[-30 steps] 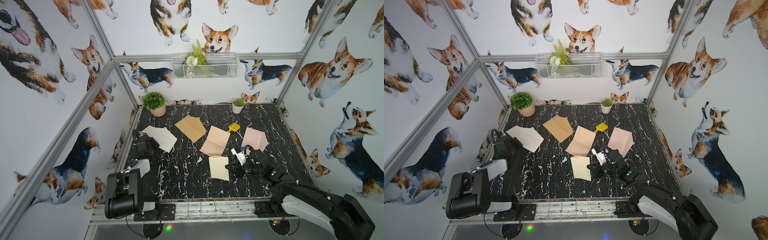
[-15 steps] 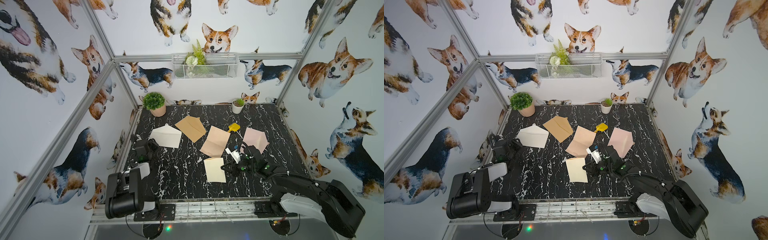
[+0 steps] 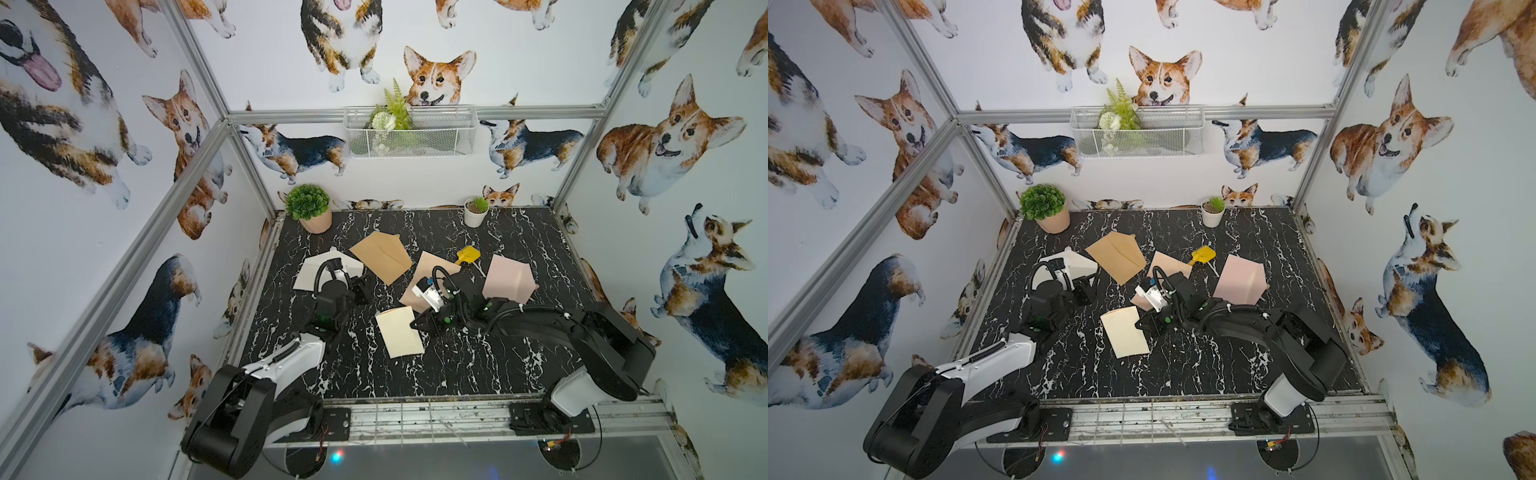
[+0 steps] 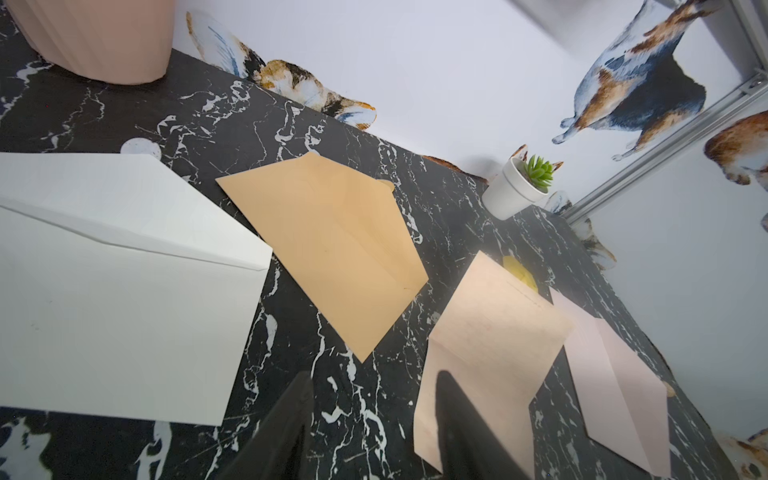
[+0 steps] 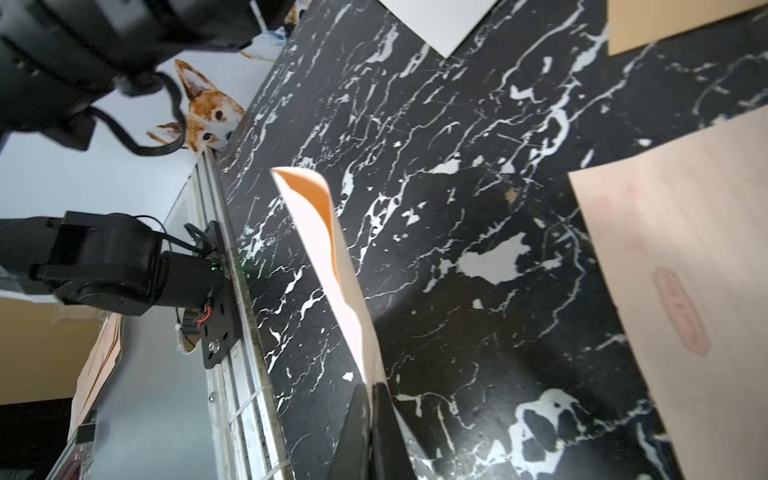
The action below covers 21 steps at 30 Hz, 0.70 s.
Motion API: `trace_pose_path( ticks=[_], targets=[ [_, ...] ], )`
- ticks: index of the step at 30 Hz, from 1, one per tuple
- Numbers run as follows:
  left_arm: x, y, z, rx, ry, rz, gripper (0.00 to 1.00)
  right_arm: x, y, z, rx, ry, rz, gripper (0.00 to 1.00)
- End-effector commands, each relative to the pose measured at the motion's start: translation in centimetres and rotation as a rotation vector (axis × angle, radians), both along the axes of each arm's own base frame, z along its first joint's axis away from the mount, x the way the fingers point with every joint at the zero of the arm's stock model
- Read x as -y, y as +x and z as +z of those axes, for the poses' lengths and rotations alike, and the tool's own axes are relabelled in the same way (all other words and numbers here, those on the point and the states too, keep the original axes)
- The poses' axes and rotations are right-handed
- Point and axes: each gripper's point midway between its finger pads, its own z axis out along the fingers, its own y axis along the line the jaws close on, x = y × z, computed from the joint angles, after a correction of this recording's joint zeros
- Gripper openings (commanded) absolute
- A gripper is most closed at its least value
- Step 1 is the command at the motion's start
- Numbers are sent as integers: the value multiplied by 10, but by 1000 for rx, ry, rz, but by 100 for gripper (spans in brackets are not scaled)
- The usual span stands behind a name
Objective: Take the letter paper out of the envelope
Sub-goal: Place the letter paper at the center of the board.
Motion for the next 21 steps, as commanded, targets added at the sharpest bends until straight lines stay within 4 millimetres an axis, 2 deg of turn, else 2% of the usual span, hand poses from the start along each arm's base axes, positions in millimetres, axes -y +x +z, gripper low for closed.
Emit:
trace_pose_path(
  ticks=[1,3,4,7,13,18,21],
  targets=[
    [15,-13,-16,-1,47,-89,50,11,15,-22,-69,-97,-58,9],
    [19,-19,-27,-13,62,-125,50,15,19,-34,-133,-122,-85,15],
    [19,-19,-29,-23,56,-118,50,16,19,-39,-149,-128,-97,21],
    [26,-17,-21,-8,61,-151,50,22,22,-47,-146,-154,-138,41],
    [38,-21,-24,-16,70,-198,49,23,27,-47,-142,-166,-173,46],
    [60,-28,-22,-19,129,-262,48,22,28,-48,-139,-177,-183,46],
    [71,-36,-28,-48,191,-294,48,22,26,-53,-157,-186,-179,46]
  ],
)
